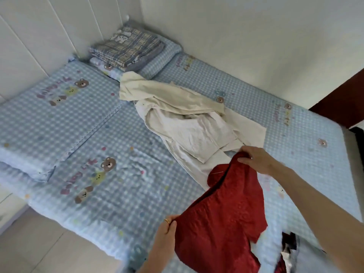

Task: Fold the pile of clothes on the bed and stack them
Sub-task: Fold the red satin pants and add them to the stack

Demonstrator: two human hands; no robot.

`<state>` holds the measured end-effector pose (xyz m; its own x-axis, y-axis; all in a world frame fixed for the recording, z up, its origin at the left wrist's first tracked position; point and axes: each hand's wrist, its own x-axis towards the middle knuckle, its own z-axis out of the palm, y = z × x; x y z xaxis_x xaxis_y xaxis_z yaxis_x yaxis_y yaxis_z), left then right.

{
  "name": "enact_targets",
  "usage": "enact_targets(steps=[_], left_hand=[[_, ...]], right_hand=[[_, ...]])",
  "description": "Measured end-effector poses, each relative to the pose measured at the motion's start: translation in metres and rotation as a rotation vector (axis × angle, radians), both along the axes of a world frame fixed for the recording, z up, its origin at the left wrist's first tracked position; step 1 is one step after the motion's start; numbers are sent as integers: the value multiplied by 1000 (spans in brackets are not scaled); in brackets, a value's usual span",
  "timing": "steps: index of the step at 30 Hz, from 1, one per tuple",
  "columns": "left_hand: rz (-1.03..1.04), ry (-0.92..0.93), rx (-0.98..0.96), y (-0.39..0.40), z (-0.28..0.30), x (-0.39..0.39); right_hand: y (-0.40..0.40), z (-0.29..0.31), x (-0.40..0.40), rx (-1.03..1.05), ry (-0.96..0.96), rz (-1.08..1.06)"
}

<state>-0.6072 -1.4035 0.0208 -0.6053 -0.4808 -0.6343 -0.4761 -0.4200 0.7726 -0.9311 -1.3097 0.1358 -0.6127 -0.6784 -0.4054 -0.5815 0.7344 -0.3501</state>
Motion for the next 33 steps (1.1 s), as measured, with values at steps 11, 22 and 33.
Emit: enact_targets(steps=[11,22,33], left_hand=[[141,-471,-285,-224,-144,24],[259,-612,-601,-464,-271,23],[-121,-675,-1376,-472,-302,32]], right_hand=[[-310,-193,16,39,-34,165],[-573,-362,16,-133,8,189],[-585,-397,71,-366,128,64]])
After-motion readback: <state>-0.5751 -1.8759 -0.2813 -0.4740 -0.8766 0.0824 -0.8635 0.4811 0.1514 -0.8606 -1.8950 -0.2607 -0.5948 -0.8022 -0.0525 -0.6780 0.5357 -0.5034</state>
